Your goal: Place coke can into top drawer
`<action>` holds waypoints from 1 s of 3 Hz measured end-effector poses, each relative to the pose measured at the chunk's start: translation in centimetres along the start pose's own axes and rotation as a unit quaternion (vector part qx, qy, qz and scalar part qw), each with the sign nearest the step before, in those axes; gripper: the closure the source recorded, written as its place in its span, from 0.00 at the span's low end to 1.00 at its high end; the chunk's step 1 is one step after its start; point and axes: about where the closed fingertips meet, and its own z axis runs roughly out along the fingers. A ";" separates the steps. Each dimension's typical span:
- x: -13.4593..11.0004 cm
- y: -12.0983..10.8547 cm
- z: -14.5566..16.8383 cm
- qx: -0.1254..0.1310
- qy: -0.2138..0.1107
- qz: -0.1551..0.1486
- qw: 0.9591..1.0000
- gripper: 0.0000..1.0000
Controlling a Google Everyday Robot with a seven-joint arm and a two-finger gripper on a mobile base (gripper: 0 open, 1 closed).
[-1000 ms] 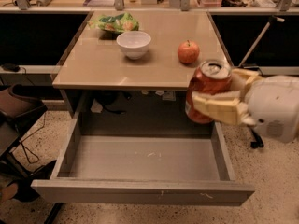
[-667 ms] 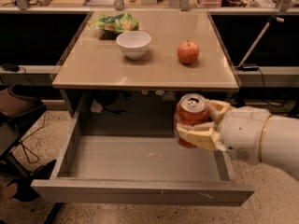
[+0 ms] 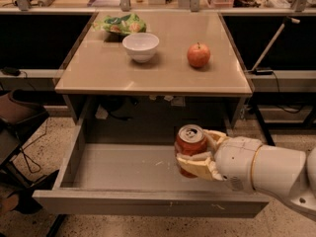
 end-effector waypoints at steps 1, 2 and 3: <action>0.8 0.0 2.7 -0.007 0.005 -0.011 1.000 1.00; 2.4 -1.0 8.0 -0.002 0.015 -0.015 1.000 1.00; 2.2 -1.0 8.0 -0.002 0.017 -0.017 1.000 1.00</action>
Offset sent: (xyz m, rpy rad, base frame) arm 0.0843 0.0582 -0.1147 -0.0455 0.0349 0.0033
